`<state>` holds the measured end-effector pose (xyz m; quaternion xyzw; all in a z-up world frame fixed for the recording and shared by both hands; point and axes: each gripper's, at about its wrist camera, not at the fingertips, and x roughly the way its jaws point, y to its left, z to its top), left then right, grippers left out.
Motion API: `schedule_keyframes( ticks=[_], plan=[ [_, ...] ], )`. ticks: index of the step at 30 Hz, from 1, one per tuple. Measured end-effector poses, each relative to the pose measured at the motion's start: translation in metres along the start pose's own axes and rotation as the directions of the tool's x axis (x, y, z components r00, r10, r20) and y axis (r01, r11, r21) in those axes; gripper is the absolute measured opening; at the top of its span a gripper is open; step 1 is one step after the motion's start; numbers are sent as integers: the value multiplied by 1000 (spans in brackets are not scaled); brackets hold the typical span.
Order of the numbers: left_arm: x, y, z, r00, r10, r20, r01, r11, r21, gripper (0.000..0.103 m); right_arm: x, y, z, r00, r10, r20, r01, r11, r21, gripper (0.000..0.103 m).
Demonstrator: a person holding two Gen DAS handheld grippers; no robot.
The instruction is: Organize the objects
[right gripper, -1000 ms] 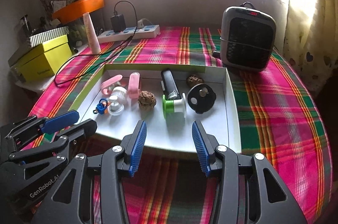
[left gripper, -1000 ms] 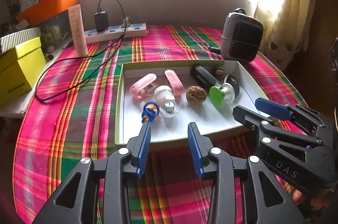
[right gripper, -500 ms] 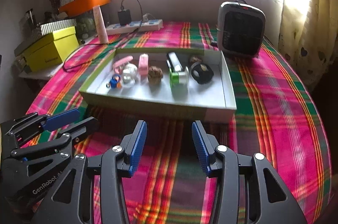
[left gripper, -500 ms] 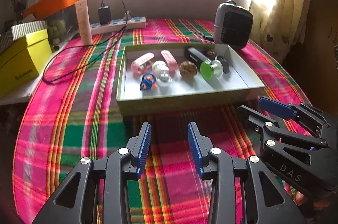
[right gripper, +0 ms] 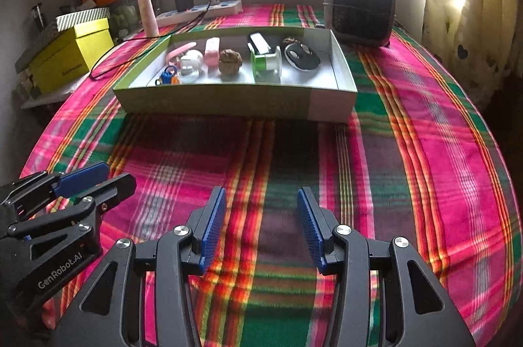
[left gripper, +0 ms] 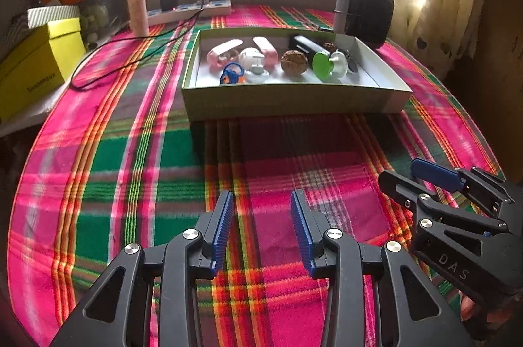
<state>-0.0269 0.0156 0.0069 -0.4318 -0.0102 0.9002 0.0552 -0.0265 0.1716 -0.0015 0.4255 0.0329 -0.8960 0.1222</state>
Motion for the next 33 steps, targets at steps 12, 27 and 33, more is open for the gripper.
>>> schedule_keyframes(
  ticks=[12, 27, 33],
  plan=[
    [-2, -5, -8, 999, 35, 30, -35, 999, -7, 37, -3, 4, -8, 1000, -26, 15, 27, 999, -24, 48],
    [-1, -15, -11, 997, 57, 42, -58, 998, 24, 50, -5, 2, -9, 1000, -21, 20, 22, 1000, -21, 50],
    [-1, -15, -11, 997, 57, 43, -58, 998, 23, 50, -5, 2, -9, 1000, -22, 20, 22, 1000, -21, 50]
  ],
)
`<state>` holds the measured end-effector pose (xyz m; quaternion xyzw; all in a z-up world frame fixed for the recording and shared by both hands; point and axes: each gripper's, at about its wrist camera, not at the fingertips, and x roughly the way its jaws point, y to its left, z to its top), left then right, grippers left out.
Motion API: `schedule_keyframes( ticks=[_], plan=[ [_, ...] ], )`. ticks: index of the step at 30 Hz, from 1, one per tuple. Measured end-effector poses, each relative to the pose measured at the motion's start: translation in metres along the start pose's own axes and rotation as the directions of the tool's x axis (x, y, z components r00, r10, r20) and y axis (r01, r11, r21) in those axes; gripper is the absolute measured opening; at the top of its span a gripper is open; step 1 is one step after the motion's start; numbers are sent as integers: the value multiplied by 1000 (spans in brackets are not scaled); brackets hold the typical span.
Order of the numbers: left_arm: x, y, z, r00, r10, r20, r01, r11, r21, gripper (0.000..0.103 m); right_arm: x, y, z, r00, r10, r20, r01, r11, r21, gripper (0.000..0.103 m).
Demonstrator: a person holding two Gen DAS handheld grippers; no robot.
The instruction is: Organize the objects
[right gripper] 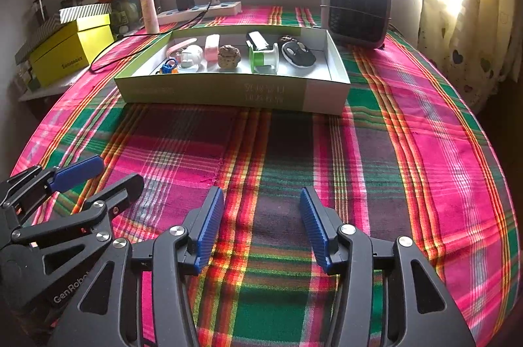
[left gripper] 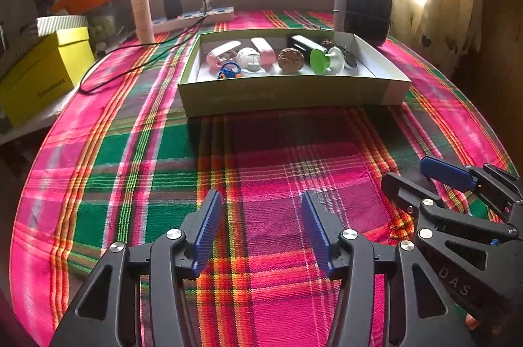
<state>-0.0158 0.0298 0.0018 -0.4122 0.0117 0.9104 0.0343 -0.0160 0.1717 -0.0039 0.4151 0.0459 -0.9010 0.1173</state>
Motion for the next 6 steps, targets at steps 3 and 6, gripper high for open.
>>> schedule_keyframes(
  ticks=[3, 6],
  plan=[
    [0, 0, 0, 1000, 0, 0, 0, 1000, 0, 50, 0, 0, 0, 1000, 0, 0, 0, 1000, 0, 50],
    [0, 0, 0, 1000, 0, 0, 0, 1000, 0, 50, 0, 0, 0, 1000, 0, 0, 0, 1000, 0, 50]
  ],
)
